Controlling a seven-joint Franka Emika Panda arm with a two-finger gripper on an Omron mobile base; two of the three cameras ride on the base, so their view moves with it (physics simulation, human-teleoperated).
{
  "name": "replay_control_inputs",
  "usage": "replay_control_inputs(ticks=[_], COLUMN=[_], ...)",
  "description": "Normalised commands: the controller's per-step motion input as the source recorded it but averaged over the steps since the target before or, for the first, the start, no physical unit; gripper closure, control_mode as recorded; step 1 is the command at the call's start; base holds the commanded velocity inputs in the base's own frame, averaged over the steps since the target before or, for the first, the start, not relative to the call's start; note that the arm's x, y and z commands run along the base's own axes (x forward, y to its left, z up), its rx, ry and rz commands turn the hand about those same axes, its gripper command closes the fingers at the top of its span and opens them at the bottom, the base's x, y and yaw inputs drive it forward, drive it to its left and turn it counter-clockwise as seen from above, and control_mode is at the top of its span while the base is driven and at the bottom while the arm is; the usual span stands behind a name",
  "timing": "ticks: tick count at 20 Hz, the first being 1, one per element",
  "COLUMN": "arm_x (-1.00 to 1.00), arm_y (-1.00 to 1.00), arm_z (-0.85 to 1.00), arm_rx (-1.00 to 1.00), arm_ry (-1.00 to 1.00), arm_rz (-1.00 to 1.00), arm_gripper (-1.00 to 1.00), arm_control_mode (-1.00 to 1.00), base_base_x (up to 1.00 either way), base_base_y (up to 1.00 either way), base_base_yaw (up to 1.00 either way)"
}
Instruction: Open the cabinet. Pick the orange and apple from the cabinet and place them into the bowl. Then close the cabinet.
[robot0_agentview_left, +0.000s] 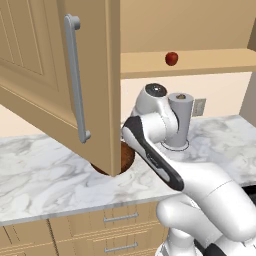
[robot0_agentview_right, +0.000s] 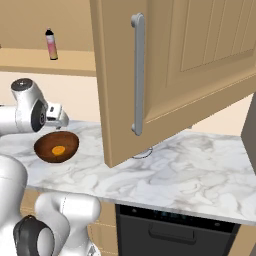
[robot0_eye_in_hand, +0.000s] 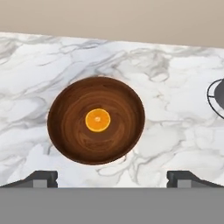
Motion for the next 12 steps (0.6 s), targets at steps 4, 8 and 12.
replay_control_inputs(ticks=[4, 8, 12], arm_x=[-0.15, -0.11, -0.16], arm_y=[-0.39, -0.39, -0.41], arm_z=[0.73, 0.73, 0.63], arm_rx=[-0.09, -0.09, -0.08], arm_ry=[-0.01, -0.03, -0.06], arm_rz=[-0.01, -0.02, -0.03], arm_gripper=[-1.00, -1.00, -1.00], arm_control_mode=[-1.00, -1.00, -1.00], base_base_x=[0.00, 0.00, 0.00], base_base_y=[0.00, 0.00, 0.00], base_base_yaw=[0.00, 0.00, 0.00])
